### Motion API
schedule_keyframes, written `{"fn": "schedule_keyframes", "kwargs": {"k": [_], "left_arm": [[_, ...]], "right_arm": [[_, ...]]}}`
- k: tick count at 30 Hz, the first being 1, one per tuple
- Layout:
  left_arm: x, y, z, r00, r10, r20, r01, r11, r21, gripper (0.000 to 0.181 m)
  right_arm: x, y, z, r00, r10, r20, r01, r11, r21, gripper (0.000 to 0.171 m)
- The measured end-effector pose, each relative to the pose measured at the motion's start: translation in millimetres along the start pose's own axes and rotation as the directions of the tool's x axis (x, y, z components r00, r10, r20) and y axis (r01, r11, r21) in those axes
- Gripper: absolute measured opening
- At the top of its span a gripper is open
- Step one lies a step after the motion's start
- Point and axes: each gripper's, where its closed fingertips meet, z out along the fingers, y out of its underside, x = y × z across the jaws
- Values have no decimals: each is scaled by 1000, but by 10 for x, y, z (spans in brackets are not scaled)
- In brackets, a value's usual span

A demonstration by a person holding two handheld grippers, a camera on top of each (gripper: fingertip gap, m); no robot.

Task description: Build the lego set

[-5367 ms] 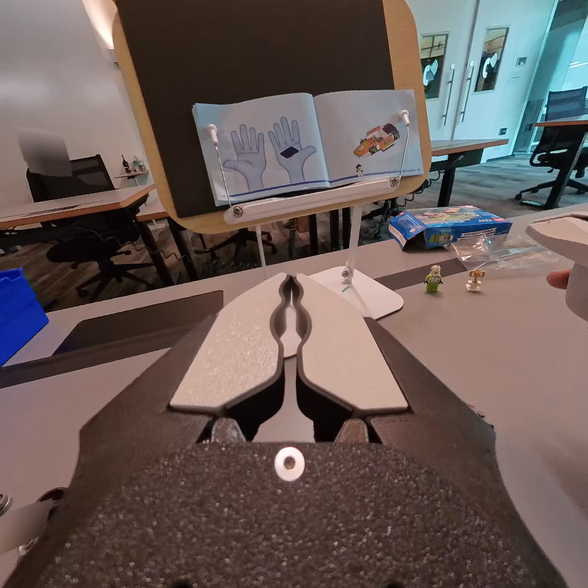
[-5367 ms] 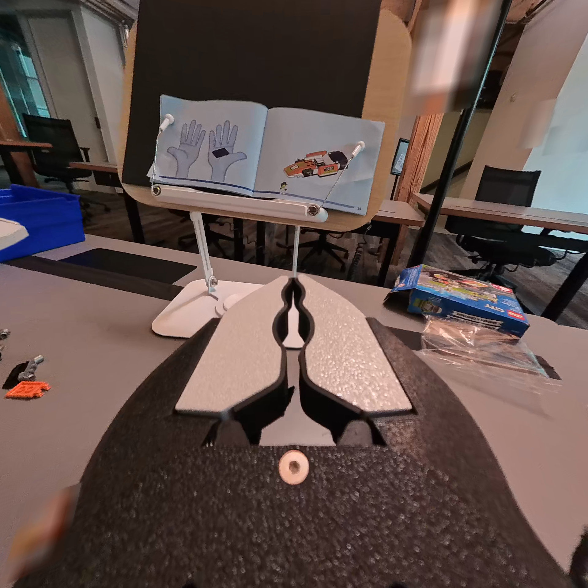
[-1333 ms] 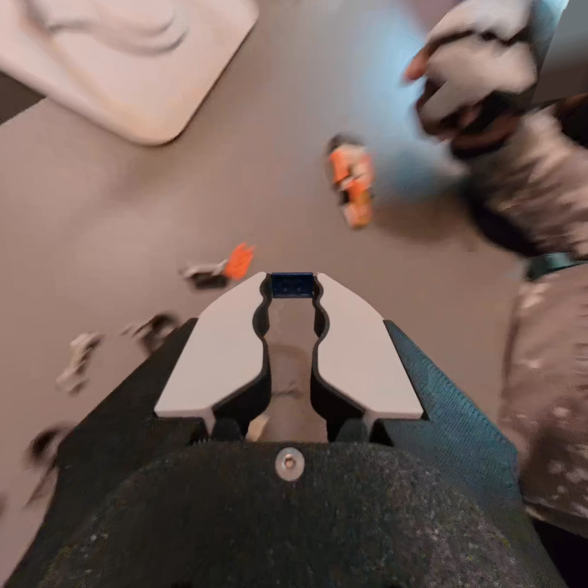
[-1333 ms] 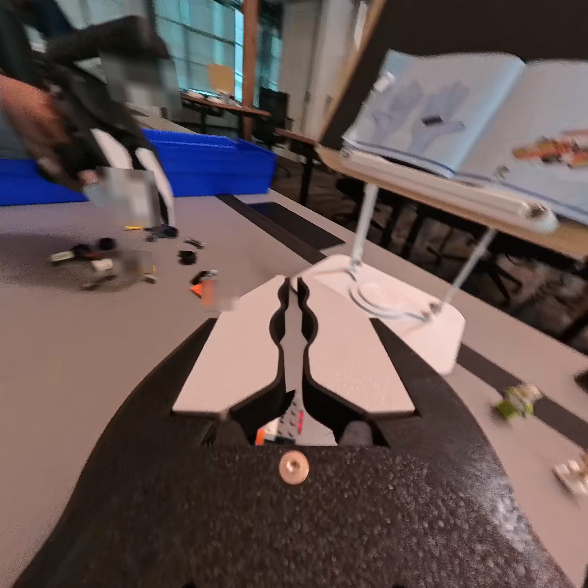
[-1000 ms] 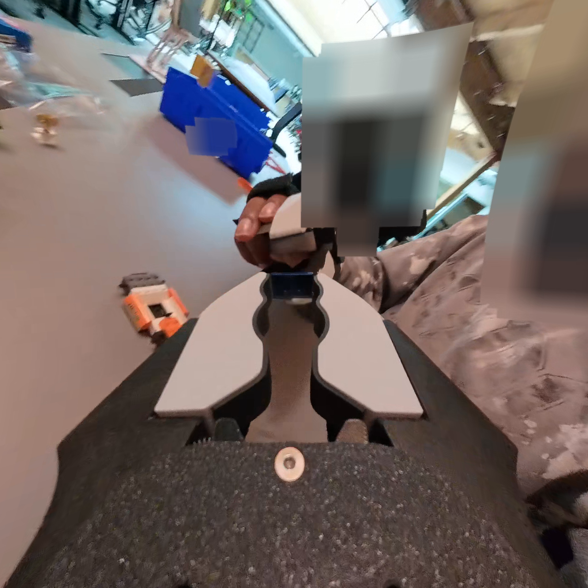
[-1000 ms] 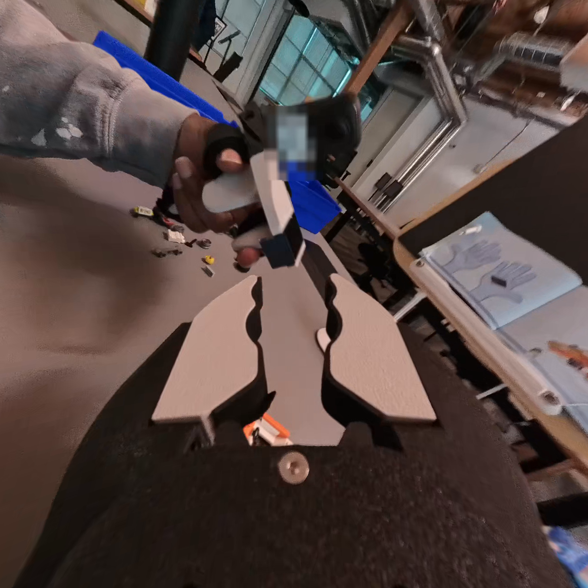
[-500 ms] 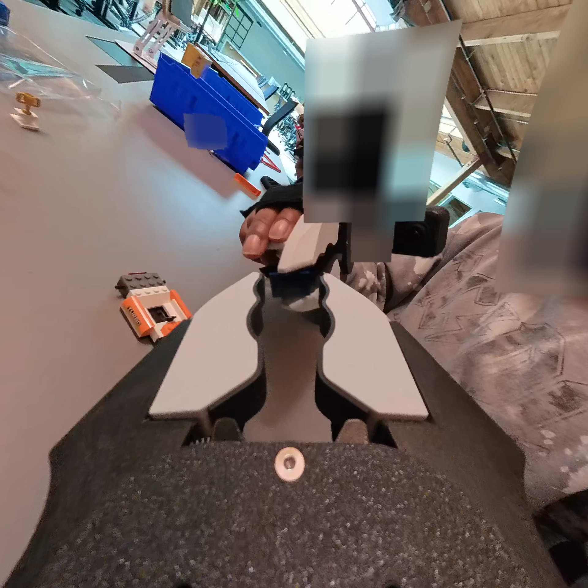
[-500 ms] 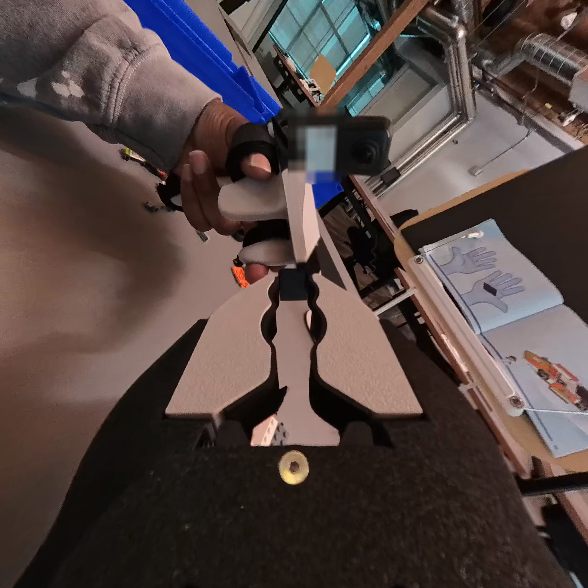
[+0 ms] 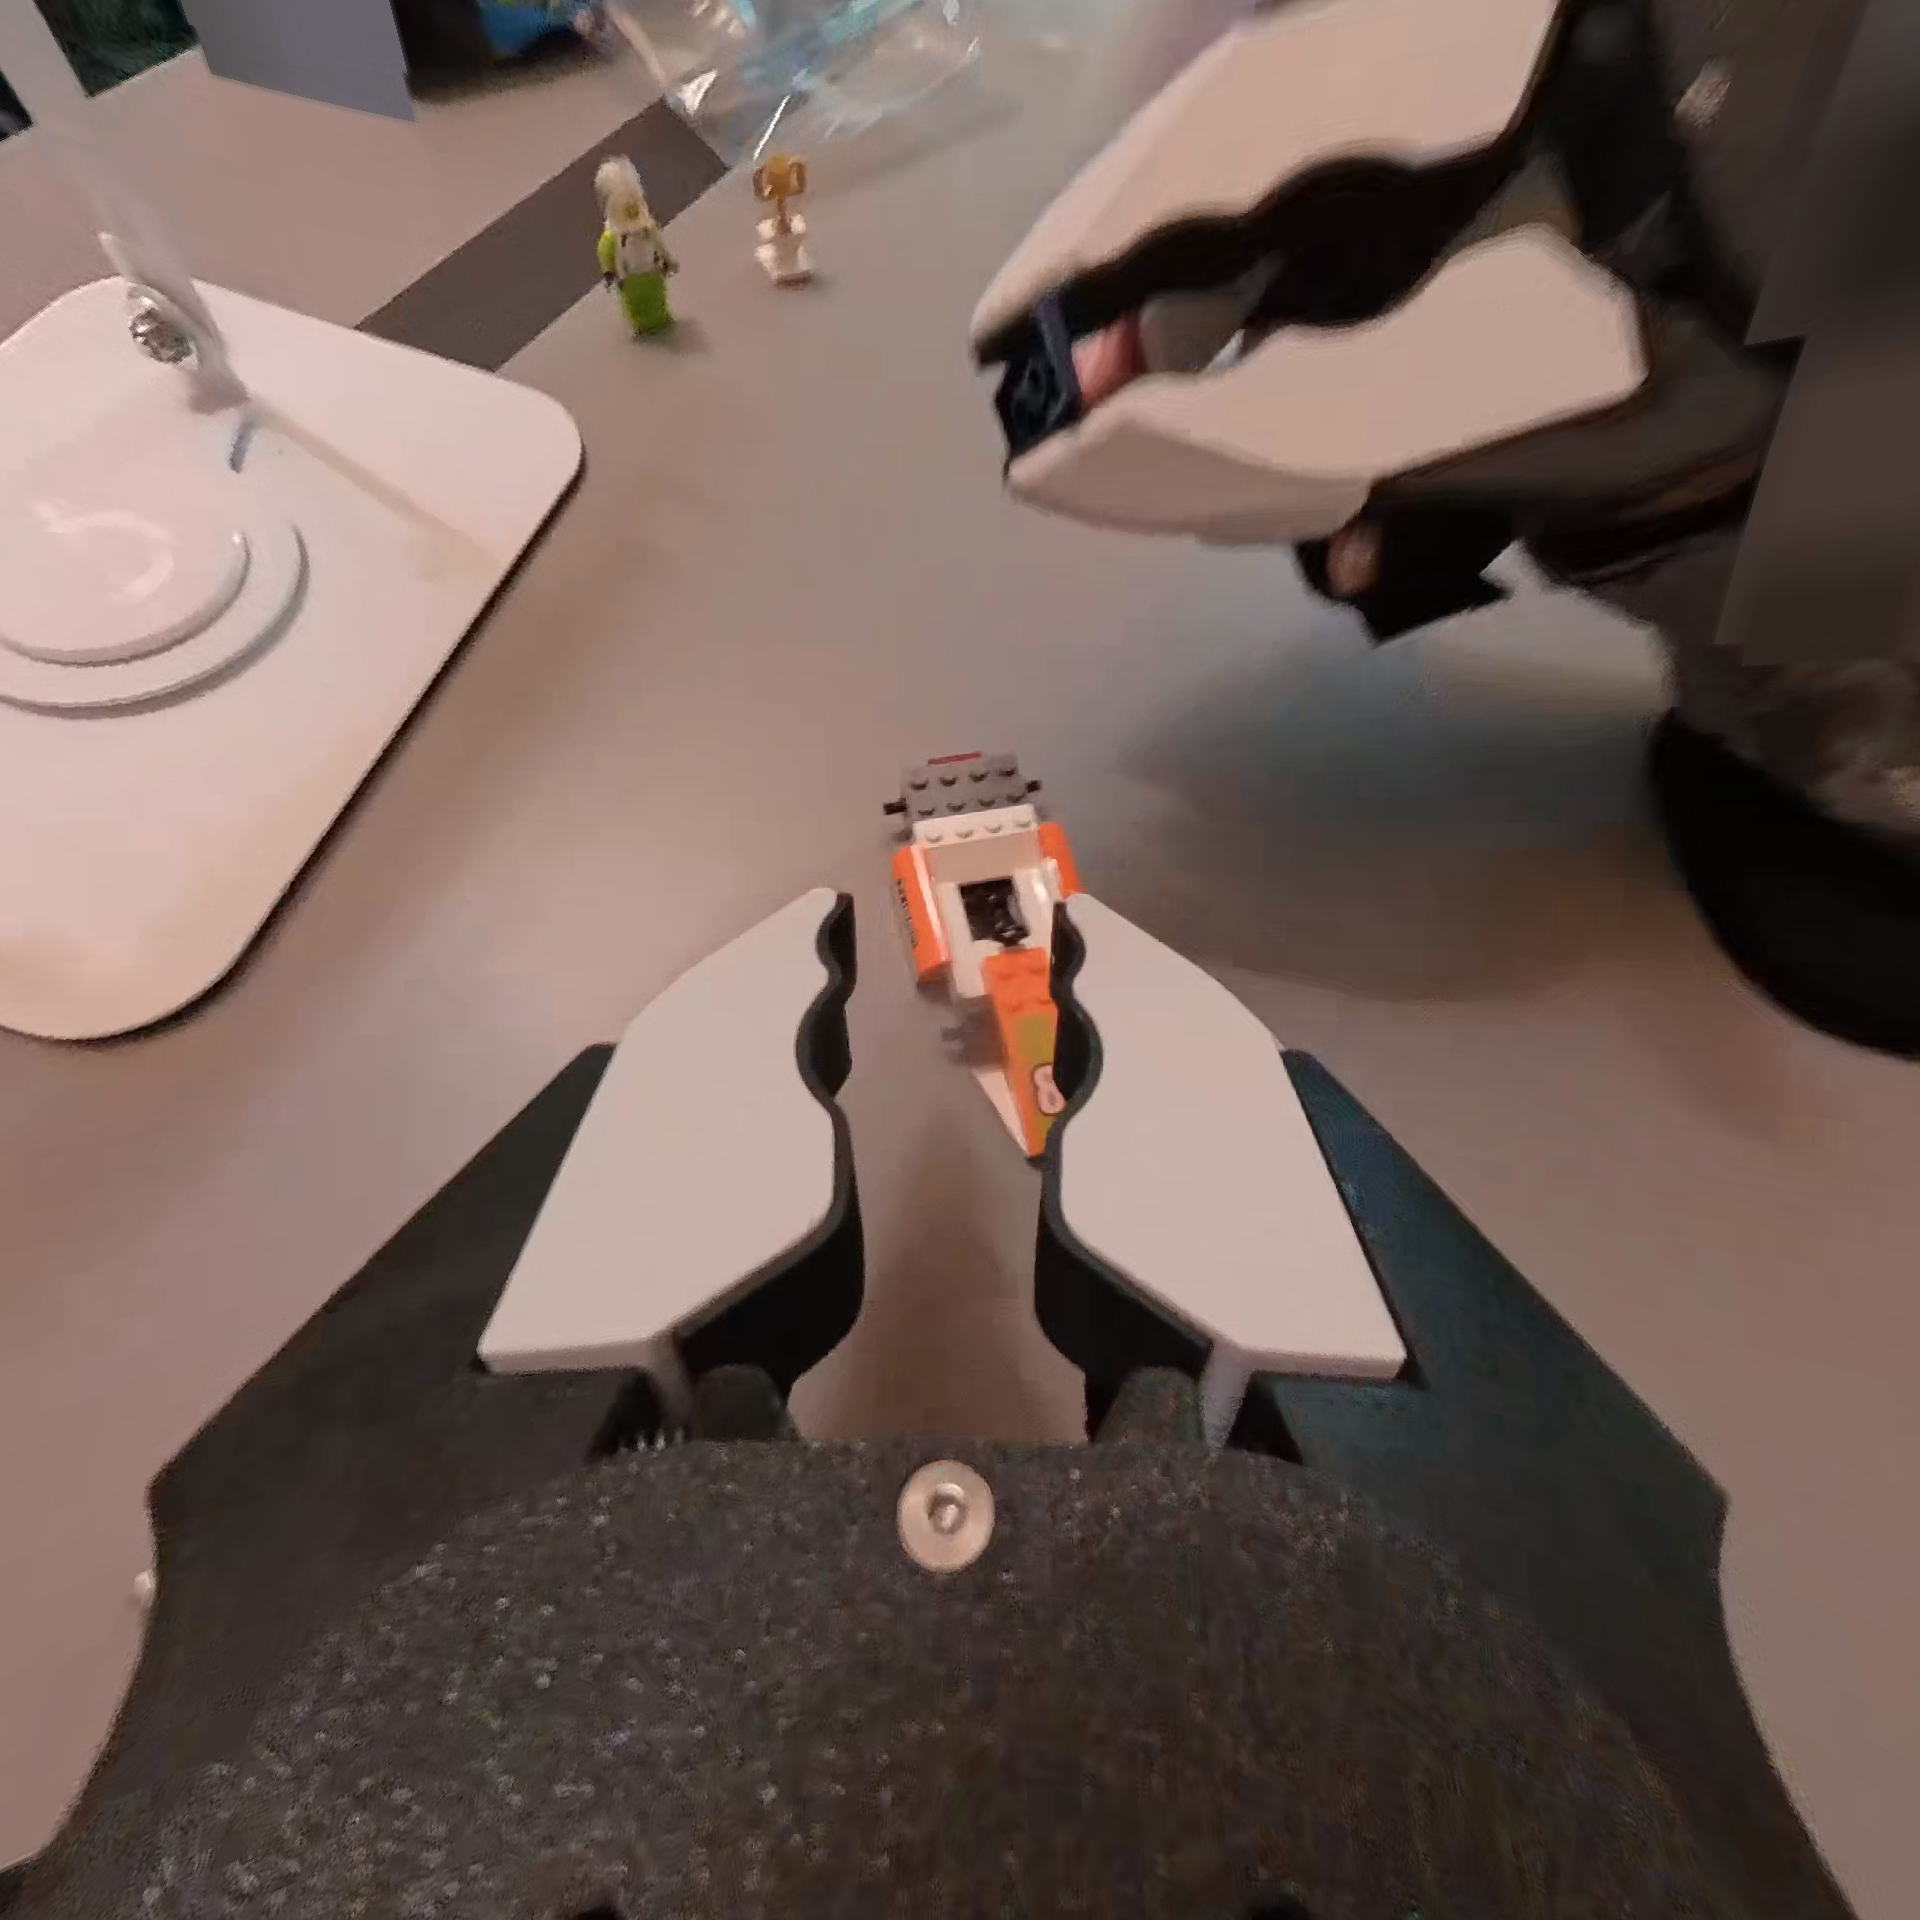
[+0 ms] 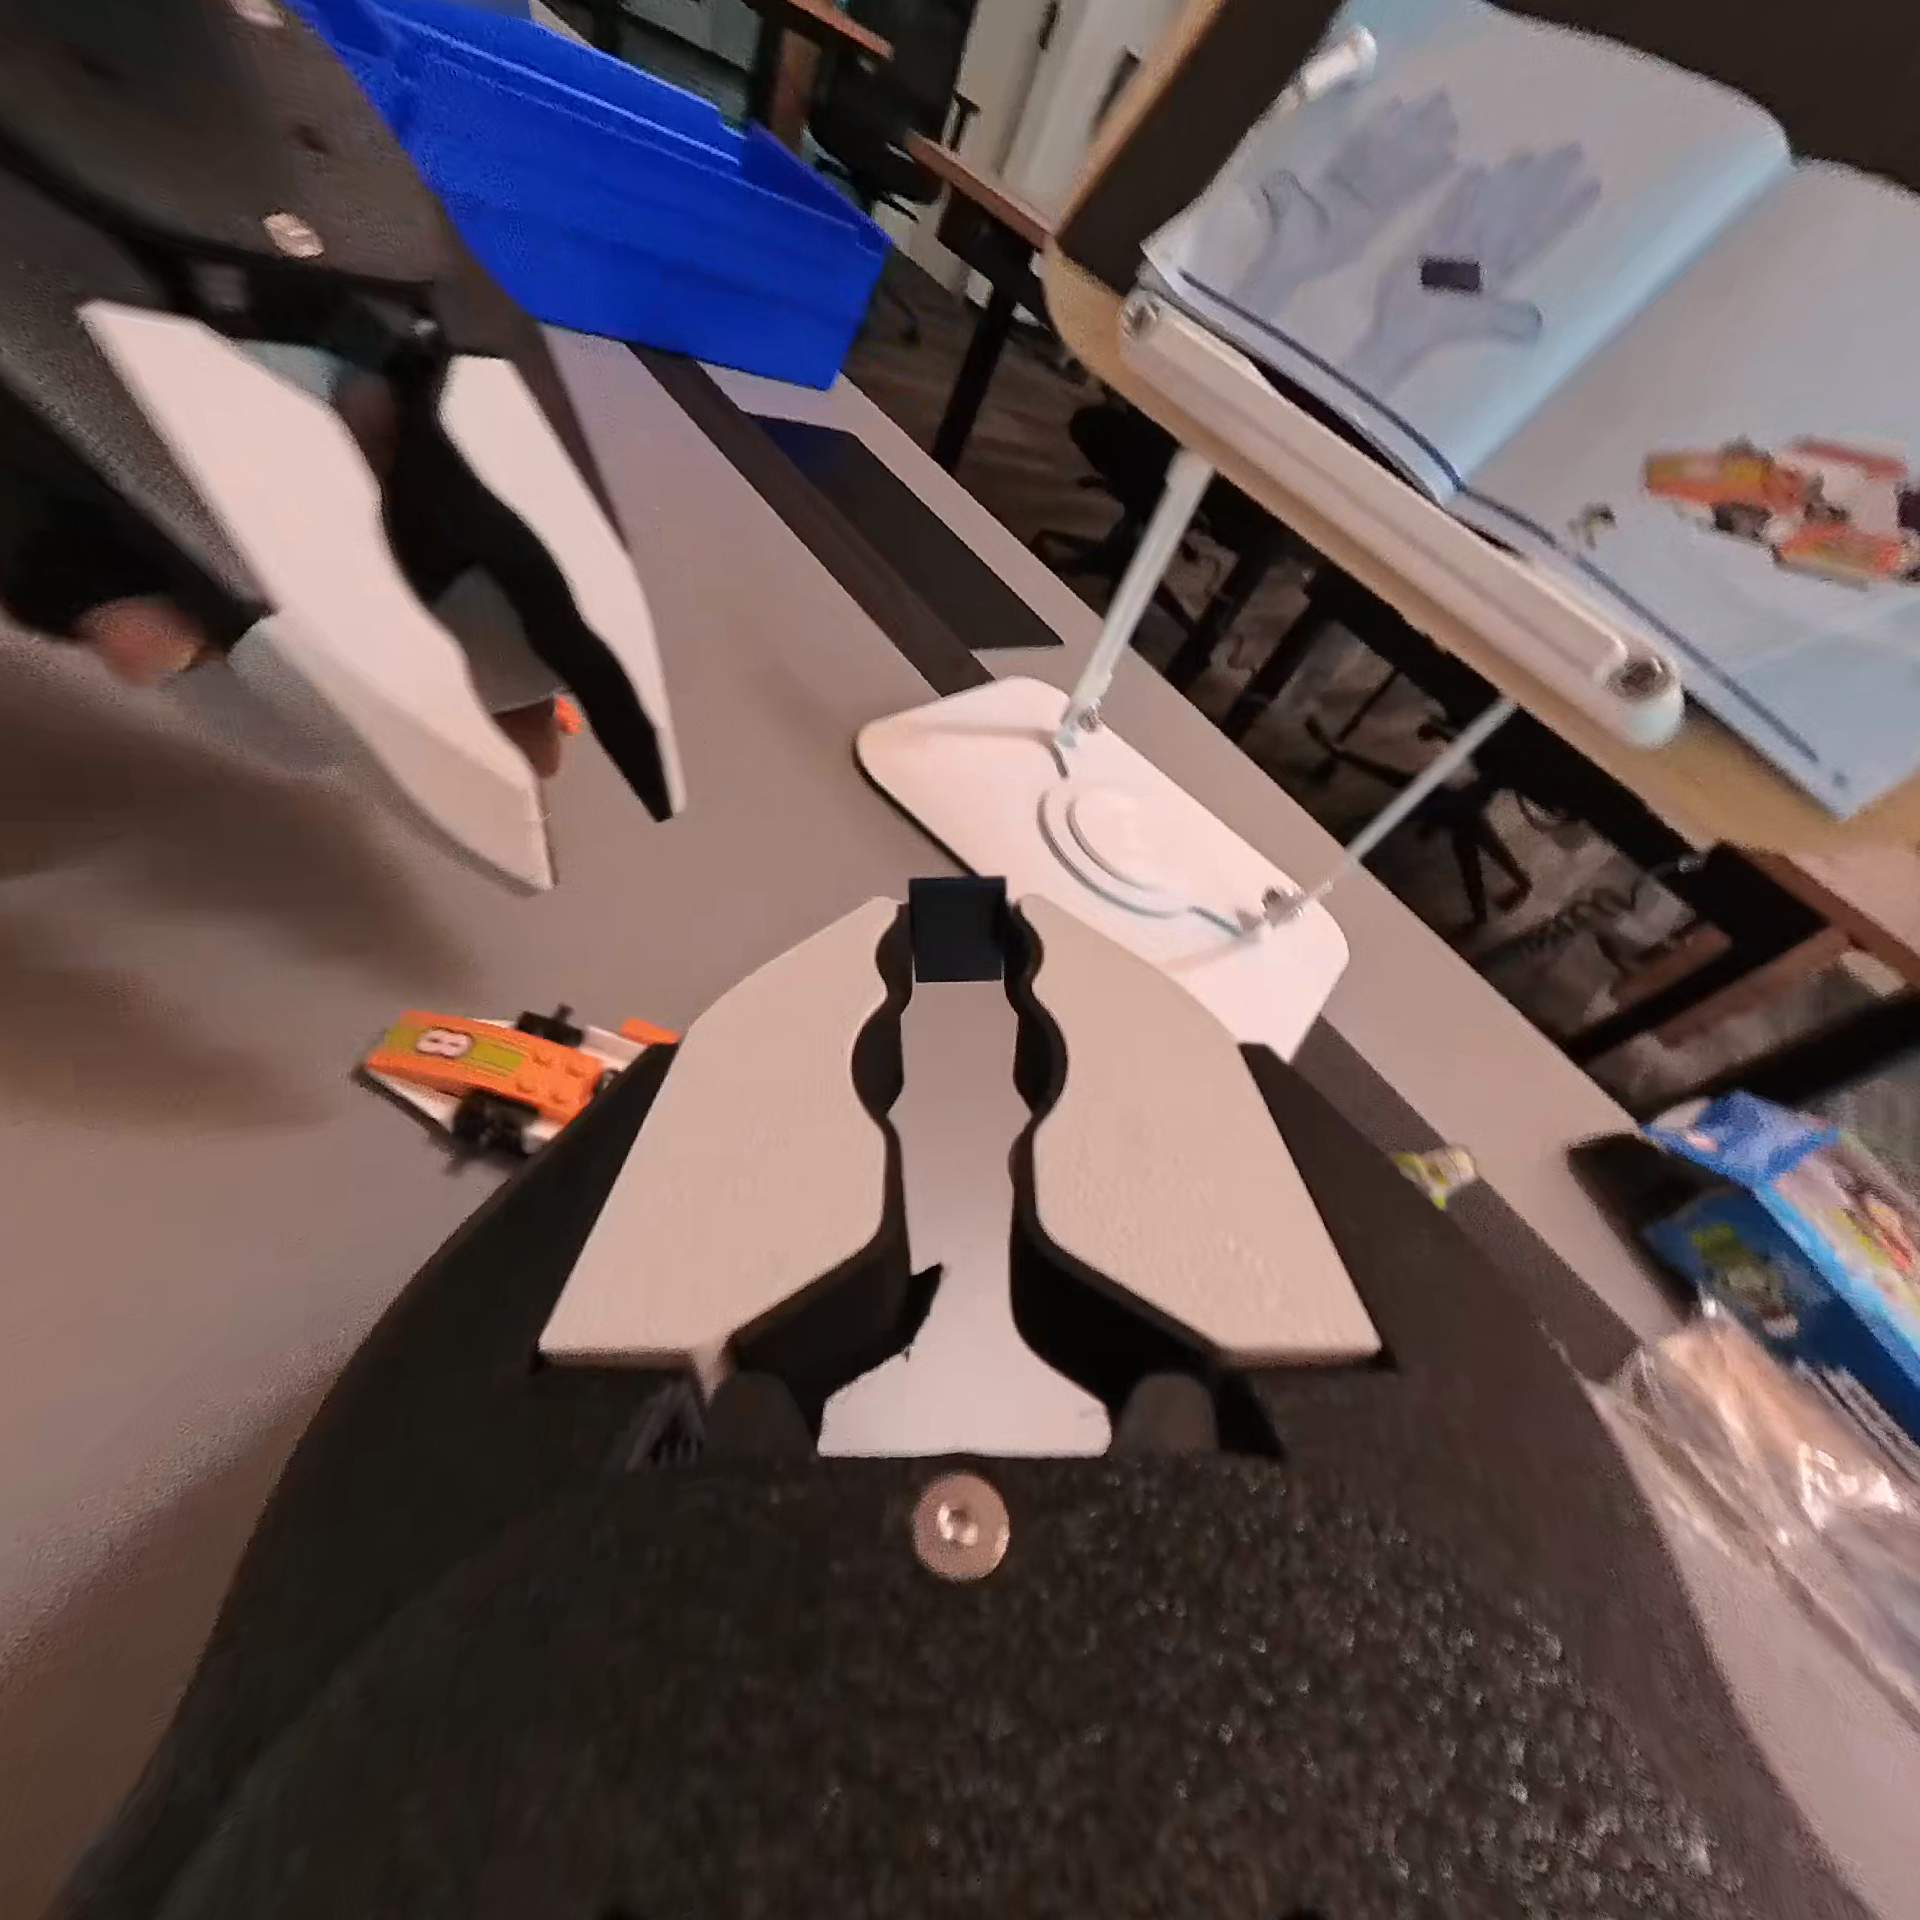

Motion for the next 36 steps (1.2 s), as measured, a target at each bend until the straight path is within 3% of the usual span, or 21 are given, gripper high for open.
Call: {"fn": "schedule_keyframes", "kwargs": {"k": [4,10,16,19,26,31,36], "left_arm": [[-70,237,237,992,66,105,-53,991,-126,43],[81,373,407,996,57,63,-44,982,-185,54],[159,362,510,992,116,40,-103,964,-247,51],[157,374,475,991,132,1,-127,959,-255,44],[95,221,259,990,141,-17,-142,974,-176,50],[152,241,449,952,303,-39,-305,931,-202,59],[89,311,598,888,430,-164,-460,851,-254,60]], "right_arm": [[184,133,-50,997,72,-31,-74,996,-45,17],[330,225,-63,988,126,-85,-132,989,-67,17],[300,248,-23,988,130,-81,-136,988,-77,17],[290,243,-12,990,117,-79,-123,990,-75,17],[266,268,25,990,123,-70,-128,989,-80,17],[159,278,42,994,107,-15,-108,989,-99,17],[105,265,9,994,109,29,-105,988,-116,17]]}}
